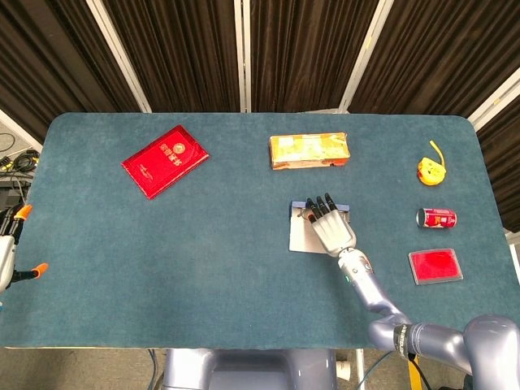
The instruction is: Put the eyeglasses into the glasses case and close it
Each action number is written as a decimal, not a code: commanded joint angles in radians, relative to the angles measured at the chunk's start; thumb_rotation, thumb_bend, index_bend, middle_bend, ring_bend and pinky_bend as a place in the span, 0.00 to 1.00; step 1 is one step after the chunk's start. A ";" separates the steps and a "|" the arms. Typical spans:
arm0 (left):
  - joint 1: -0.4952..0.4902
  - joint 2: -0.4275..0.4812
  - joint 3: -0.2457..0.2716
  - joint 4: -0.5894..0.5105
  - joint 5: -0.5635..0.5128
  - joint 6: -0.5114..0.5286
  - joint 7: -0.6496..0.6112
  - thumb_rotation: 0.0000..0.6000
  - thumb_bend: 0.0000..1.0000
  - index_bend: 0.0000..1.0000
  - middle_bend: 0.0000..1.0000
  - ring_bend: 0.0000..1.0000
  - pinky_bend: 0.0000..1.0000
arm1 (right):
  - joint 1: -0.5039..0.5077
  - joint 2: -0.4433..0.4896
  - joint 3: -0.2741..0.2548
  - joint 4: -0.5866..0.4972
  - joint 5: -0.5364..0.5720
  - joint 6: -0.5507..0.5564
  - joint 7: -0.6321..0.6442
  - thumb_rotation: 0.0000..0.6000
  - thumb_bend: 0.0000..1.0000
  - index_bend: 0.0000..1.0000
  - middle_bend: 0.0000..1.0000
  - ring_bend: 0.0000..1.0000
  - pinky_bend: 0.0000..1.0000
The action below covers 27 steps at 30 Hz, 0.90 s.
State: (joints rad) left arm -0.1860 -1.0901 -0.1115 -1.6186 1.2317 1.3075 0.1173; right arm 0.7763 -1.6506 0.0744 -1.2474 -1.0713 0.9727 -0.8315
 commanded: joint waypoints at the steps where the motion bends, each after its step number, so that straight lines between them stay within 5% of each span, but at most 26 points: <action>1: 0.000 0.000 0.000 0.001 0.000 0.000 0.000 1.00 0.00 0.00 0.00 0.00 0.00 | -0.010 0.019 0.000 -0.032 -0.020 0.019 0.019 1.00 0.28 0.23 0.00 0.00 0.00; 11: 0.000 0.003 0.006 -0.004 0.012 -0.002 -0.003 1.00 0.00 0.00 0.00 0.00 0.00 | -0.046 0.103 -0.010 -0.221 -0.084 0.042 0.133 1.00 0.00 0.32 0.00 0.00 0.00; 27: -0.001 0.004 0.006 0.000 0.010 -0.004 -0.005 1.00 0.00 0.00 0.00 0.00 0.00 | -0.051 0.017 -0.003 -0.109 -0.109 0.036 0.171 1.00 0.02 0.36 0.00 0.00 0.00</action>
State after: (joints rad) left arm -0.1866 -1.0864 -0.1050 -1.6181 1.2416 1.3036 0.1119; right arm 0.7232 -1.6232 0.0696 -1.3710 -1.1797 1.0116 -0.6577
